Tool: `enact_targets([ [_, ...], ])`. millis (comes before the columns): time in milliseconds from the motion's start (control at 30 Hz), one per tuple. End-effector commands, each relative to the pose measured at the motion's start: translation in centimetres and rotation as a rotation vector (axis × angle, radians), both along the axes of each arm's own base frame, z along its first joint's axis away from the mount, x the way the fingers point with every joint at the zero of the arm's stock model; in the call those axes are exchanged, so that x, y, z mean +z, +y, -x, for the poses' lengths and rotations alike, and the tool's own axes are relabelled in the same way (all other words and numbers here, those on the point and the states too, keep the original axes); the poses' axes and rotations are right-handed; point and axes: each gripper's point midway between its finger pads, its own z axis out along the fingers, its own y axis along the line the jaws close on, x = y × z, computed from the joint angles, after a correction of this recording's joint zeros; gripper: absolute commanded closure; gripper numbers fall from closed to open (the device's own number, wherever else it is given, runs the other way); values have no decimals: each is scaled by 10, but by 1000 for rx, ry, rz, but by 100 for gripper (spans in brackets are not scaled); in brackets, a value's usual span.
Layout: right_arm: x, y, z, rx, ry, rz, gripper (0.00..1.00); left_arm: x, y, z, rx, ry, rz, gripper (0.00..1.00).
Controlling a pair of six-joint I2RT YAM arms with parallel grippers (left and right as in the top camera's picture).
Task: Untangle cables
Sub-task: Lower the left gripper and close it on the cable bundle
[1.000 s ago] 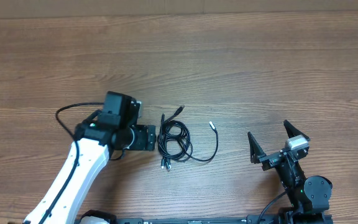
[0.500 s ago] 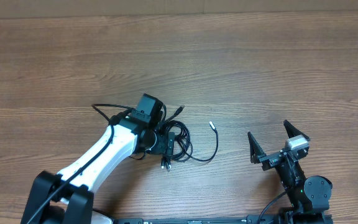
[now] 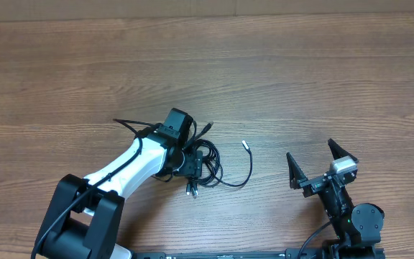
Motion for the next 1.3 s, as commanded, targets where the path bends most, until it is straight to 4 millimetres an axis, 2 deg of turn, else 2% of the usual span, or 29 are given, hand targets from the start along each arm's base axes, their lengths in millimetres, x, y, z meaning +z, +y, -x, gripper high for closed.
enact_targets([
  [0,-3,-2,-1,-10,3,0,0,-4,-5,-8,8,-12,1,20],
  [633,-3,-2,-1,-10,3,0,0,-9,0,-7,10,-19,-25,28],
  [1033,-3,-2,-1,-11,3,0,0,-19,7,6,11,8,-42,28],
  [1233,-3,-2,-1,-11,3,0,0,-22,9,10,10,19,-48,35],
  [1267,-3,-2,-1,-11,3,0,0,-23,10,11,10,22,-49,39],
])
